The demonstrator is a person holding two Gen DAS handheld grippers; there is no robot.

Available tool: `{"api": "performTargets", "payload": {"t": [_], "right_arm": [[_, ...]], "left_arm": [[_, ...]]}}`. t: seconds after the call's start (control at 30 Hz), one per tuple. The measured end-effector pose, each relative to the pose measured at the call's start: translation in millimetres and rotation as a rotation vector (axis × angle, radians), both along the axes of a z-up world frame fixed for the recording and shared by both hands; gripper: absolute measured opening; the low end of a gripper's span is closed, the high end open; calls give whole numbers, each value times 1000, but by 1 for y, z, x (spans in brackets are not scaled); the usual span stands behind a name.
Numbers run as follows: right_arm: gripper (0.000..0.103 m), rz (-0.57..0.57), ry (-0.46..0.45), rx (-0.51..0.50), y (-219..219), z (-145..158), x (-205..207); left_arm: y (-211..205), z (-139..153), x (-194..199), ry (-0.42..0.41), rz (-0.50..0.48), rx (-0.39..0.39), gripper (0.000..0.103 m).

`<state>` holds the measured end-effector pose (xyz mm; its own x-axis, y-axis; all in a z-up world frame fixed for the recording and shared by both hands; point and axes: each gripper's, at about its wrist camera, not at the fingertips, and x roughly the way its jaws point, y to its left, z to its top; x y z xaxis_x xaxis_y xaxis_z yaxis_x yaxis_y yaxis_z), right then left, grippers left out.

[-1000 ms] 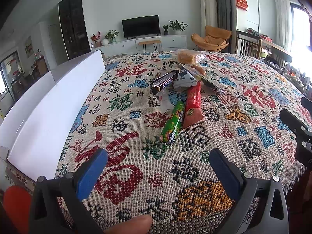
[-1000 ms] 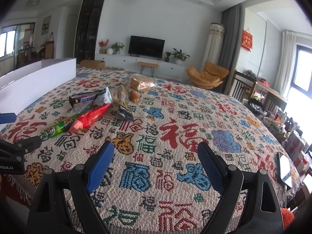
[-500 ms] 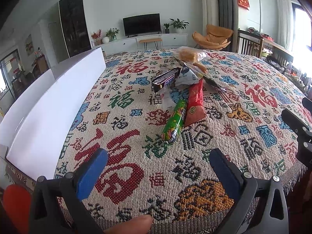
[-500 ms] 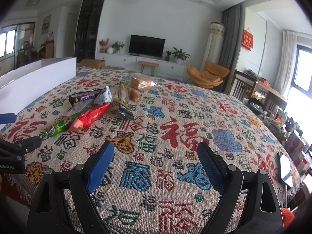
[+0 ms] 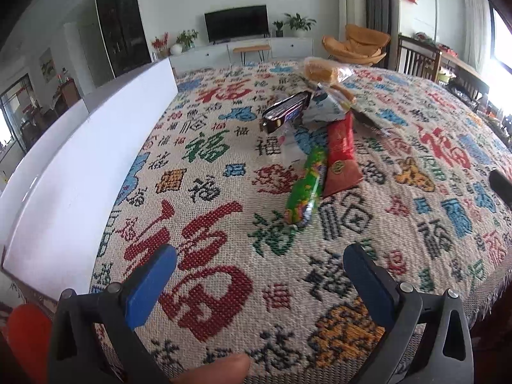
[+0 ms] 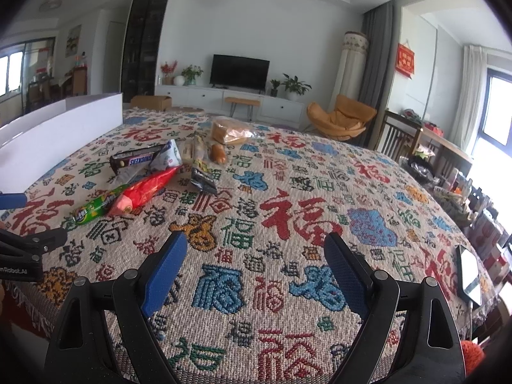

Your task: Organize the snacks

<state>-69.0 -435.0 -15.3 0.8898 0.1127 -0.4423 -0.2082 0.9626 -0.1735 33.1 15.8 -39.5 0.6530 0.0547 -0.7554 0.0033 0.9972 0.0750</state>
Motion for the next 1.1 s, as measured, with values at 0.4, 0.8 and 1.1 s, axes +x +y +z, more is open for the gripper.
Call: {"api": "performTargets", "payload": {"t": [0.4,0.8,1.1], "right_arm": [[90,-110,481,126,-54,-27,106],[91,-167,486,107,-37,-35,205],[92,-184,425,118,-34,-37,213]], "left_arm": [[36,-25,56,210,7,-75,103],[44,-25,157,257,16,-71,103],[47,-28,204,89,-17,-78,103]]}}
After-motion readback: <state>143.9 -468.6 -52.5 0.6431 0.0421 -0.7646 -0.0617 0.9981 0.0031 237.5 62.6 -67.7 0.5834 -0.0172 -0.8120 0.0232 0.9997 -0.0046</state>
